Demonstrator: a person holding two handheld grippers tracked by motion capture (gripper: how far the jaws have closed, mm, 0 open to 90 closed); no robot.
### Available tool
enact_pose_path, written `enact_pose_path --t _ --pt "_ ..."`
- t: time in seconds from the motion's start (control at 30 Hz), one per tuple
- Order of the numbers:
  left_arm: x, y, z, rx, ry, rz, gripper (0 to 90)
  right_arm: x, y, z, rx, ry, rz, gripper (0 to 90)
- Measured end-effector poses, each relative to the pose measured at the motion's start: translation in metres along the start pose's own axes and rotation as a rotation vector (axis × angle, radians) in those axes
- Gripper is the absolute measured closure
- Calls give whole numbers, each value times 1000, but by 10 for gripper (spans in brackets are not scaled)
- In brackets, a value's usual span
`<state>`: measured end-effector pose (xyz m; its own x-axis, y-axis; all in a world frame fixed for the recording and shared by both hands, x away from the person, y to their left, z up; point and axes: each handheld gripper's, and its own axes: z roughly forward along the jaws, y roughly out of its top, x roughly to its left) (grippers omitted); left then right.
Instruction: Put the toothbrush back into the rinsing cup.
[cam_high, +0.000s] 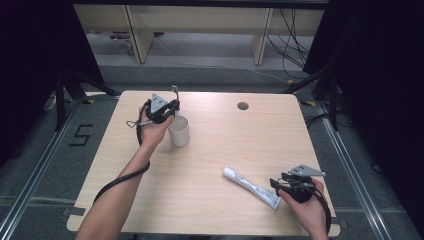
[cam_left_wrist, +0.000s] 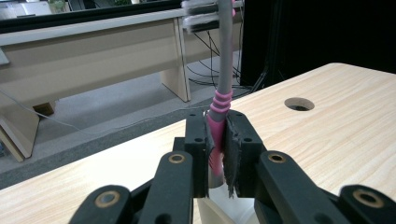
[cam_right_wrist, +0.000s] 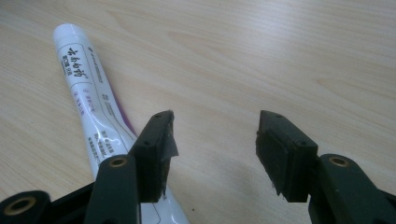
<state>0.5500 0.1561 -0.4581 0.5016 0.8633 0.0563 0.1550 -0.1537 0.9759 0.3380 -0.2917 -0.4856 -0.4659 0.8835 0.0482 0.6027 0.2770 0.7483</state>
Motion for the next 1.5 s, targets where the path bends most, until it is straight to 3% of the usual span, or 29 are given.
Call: enact_pose_path --t 0.2,0.23,0.27,0.37,0.4,0.47,0.6,0.7,0.73,0.83,0.87,1.03,1.07,1.3,1.33,1.4,1.5 --pt "0 -1 1 18 2 -1 798 2 -1 0 8 -22 19 466" --pt "0 -2 1 24 4 -11 798 0 -1 1 -6 -13 -4 465" --pt "0 -2 1 30 4 -9 798 2 -1 0 10 -18 25 465" --pt "1 -2 2 44 2 -10 798 3 -1 0 11 -18 30 465" --pt "1 -2 2 45 4 -14 798 4 -1 -1 19 -9 56 466" --pt "1 -2 2 49 5 -15 798 4 -1 -1 25 -6 64 465" --pt "2 -3 2 65 4 -18 798 2 -2 0 9 -19 22 465" --pt "2 -3 3 72 3 -23 798 3 -2 1 19 -7 39 464" --pt "2 -3 3 74 2 -24 798 1 -1 0 7 -25 -3 464" --pt "2 -3 3 81 0 -30 797 -1 -1 1 5 -21 -22 464" --pt "2 -3 3 81 0 -30 797 4 -1 0 27 -15 39 464" --pt "2 -3 4 88 0 -33 797 2 -1 0 21 -22 9 464" --pt "2 -3 4 91 0 -32 797 4 -1 0 33 -7 40 464" --pt "2 -3 4 102 -4 -42 795 4 -1 0 35 -7 40 464" --pt "2 -3 4 103 -3 -45 794 0 -1 1 13 -15 -12 464" --pt "2 -3 4 102 -3 -50 790 2 -1 0 27 -22 13 464" --pt "3 -4 4 103 -4 -54 768 2 -1 0 25 -21 10 464"
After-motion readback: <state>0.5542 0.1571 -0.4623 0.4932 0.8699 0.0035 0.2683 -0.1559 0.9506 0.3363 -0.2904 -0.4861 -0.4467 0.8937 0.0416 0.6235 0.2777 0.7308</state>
